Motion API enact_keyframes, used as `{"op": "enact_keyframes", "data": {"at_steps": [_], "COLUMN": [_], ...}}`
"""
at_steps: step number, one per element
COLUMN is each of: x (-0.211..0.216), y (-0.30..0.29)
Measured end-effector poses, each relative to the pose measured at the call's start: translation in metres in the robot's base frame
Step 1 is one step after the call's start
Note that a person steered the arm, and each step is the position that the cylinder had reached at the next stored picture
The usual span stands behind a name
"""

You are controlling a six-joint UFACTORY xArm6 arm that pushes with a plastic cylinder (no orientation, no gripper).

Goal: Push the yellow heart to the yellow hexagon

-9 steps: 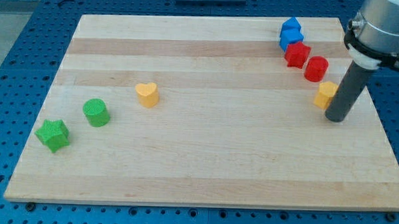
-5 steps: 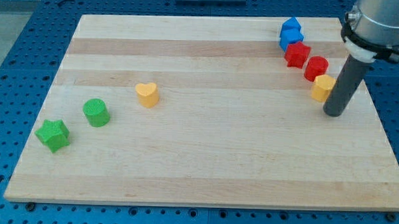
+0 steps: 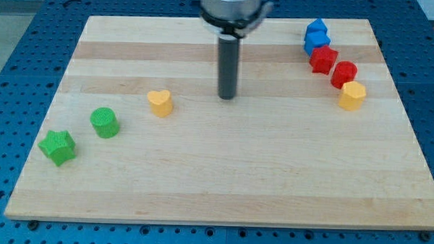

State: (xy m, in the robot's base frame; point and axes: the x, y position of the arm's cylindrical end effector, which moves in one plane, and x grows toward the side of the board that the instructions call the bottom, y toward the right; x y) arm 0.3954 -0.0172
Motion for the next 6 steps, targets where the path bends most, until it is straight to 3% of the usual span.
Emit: {"op": "enact_keyframes", "data": {"at_steps": [3,6], "x": [-0.008,0.020], "y": [-0.048,-0.177]}}
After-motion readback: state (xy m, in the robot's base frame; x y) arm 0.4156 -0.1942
